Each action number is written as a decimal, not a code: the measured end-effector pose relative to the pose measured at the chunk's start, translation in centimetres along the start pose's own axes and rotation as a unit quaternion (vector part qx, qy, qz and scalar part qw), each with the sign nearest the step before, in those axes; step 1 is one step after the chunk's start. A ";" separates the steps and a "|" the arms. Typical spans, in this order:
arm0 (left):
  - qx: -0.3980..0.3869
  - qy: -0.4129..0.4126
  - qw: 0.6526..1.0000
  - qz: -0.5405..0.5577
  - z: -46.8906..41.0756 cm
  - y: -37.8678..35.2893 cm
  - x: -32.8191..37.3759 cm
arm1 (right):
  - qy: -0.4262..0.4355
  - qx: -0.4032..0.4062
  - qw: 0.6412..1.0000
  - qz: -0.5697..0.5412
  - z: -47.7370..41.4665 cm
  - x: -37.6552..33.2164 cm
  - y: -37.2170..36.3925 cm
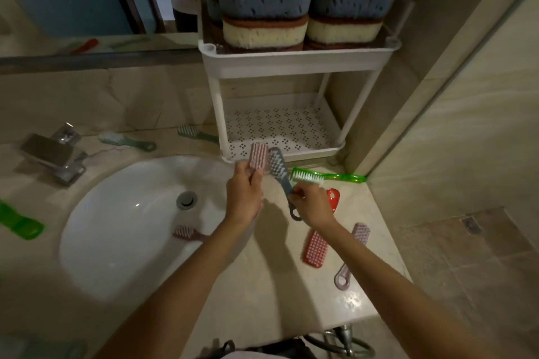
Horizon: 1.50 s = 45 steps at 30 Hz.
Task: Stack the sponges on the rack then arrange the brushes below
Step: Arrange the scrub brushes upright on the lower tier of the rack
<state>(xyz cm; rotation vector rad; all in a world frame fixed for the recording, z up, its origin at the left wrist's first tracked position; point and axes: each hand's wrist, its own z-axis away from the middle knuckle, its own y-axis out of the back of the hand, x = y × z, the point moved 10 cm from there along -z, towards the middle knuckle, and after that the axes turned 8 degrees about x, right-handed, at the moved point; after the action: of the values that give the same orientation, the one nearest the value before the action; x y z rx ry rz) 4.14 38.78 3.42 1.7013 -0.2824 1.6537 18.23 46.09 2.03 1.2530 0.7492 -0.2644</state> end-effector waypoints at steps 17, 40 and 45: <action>0.090 0.186 0.978 -0.040 -14.2 -3.4 -2.5 | -0.026 -0.056 0.997 -0.042 -16.3 -4.4 -2.6; 0.016 -0.024 0.893 -0.449 -16.6 -4.2 -0.8 | 0.010 -0.075 0.982 0.173 -20.5 -2.3 -4.5; 0.024 -0.036 0.901 -0.432 -16.3 -4.5 -0.9 | 0.046 -0.068 0.971 0.223 -21.2 -2.9 -3.2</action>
<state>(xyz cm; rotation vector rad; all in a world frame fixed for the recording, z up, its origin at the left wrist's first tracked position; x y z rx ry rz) -5.84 51.89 -0.57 1.5734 0.4400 0.9323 6.53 64.01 -1.05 1.2716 0.5350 0.2105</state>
